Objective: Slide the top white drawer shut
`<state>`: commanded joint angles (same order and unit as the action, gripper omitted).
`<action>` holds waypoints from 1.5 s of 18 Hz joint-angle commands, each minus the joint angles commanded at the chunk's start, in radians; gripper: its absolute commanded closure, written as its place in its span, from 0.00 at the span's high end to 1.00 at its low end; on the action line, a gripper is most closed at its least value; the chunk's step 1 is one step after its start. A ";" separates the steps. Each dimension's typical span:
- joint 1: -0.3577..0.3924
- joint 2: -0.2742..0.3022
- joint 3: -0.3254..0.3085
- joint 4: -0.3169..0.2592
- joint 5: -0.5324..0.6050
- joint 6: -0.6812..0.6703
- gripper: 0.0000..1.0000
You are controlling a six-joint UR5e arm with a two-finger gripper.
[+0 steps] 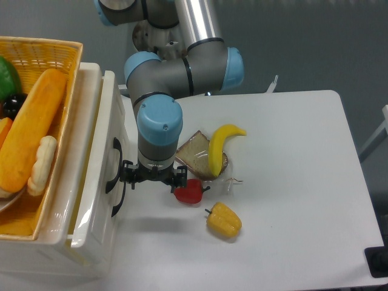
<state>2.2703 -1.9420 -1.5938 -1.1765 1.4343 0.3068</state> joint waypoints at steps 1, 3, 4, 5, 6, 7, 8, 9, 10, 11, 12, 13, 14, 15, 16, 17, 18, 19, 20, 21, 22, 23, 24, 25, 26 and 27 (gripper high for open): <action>0.000 0.000 0.000 0.000 0.000 0.000 1.00; 0.000 0.000 0.002 0.002 0.000 0.002 1.00; 0.002 0.000 0.002 0.002 0.000 0.002 1.00; 0.002 -0.002 0.002 0.000 0.000 0.000 1.00; 0.002 -0.002 0.002 0.002 0.002 0.000 1.00; 0.002 -0.002 0.002 0.002 0.002 0.002 1.00; 0.003 0.000 0.002 0.002 0.002 0.000 1.00; 0.003 0.000 0.002 0.002 0.002 0.000 1.00; 0.002 0.000 0.002 0.002 0.000 0.000 1.00; 0.002 0.000 0.002 0.000 0.000 0.000 1.00; 0.002 0.002 0.002 0.000 0.000 -0.002 1.00; 0.002 0.003 0.002 0.000 -0.002 -0.002 1.00; 0.002 0.005 0.002 0.000 -0.008 -0.002 1.00; 0.002 0.005 0.000 0.000 -0.015 -0.003 1.00; 0.000 0.006 0.000 0.000 -0.015 -0.003 1.00; 0.002 0.008 -0.002 -0.002 -0.017 -0.003 1.00; 0.002 0.009 -0.003 -0.002 -0.017 -0.003 1.00; 0.000 0.011 -0.005 -0.002 -0.017 -0.003 1.00; 0.000 0.012 -0.006 -0.002 -0.017 -0.003 1.00; 0.002 0.012 -0.006 -0.002 -0.017 -0.003 1.00; 0.003 0.012 -0.006 -0.002 -0.017 -0.003 1.00; 0.003 0.012 -0.005 -0.002 -0.017 -0.003 1.00; 0.003 0.014 -0.006 -0.003 -0.017 -0.005 1.00; 0.003 0.017 -0.006 -0.008 -0.015 -0.014 1.00; 0.005 0.020 -0.006 -0.008 -0.014 -0.014 1.00; 0.014 0.021 -0.006 -0.008 -0.011 -0.015 1.00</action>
<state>2.2840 -1.9206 -1.5999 -1.1842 1.4235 0.2915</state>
